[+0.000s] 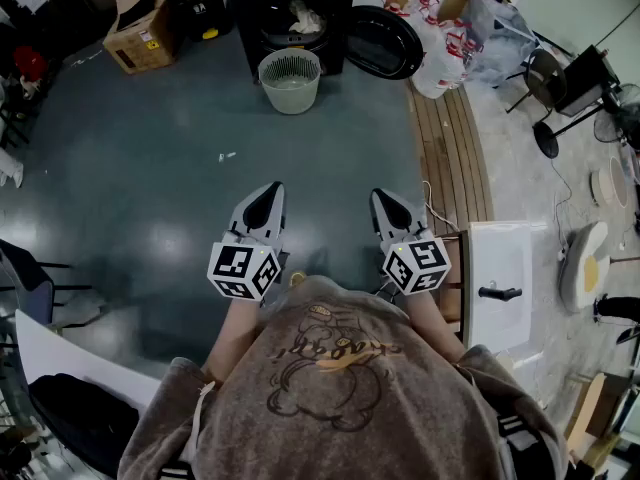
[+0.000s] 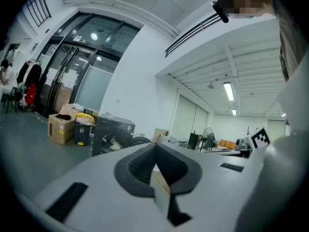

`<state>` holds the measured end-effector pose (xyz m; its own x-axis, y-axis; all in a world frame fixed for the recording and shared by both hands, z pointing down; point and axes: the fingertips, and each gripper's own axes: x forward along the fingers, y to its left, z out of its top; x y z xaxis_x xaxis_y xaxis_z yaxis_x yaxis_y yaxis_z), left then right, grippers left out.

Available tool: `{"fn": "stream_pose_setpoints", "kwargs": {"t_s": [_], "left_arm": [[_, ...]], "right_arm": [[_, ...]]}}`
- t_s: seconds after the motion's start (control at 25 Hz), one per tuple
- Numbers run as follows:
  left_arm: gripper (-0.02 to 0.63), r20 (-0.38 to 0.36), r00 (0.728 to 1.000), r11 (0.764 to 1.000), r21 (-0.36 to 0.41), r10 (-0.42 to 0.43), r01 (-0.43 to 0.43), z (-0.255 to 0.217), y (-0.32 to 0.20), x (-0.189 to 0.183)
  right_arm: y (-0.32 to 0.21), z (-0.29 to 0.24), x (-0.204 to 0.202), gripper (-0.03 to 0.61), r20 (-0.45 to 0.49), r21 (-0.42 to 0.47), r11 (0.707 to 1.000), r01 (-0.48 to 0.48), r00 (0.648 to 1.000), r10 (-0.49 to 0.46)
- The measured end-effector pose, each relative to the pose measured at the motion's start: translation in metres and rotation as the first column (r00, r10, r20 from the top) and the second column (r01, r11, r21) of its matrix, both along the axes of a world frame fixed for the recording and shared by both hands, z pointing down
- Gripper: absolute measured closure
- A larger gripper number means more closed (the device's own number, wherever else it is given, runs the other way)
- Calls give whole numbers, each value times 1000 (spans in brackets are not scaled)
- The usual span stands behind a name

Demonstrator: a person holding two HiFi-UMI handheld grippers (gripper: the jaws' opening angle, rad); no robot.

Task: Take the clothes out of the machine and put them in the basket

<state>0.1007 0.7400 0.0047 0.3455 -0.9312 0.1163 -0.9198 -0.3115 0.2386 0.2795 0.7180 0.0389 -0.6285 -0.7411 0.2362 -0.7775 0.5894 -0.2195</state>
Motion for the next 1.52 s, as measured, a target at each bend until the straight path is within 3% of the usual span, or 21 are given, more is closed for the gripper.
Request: {"fn": "stream_pose_setpoints", "kwargs": {"t_s": [0.56, 0.84, 1.12, 1.52], "left_arm": [[607, 8, 997, 997, 4, 71, -71, 9, -46, -54], [607, -6, 998, 998, -14, 66, -66, 22, -86, -66], [607, 5, 999, 999, -11, 53, -53, 35, -163, -83], [607, 18, 1000, 1000, -15, -5, 5, 15, -330, -85]], "right_arm": [[-43, 3, -63, 581, 37, 19, 999, -43, 998, 43], [-83, 22, -65, 581, 12, -14, 998, -65, 998, 65], [-163, 39, -84, 581, 10, -17, 999, -37, 999, 37], [-337, 16, -94, 581, 35, -17, 998, 60, 998, -59]]}}
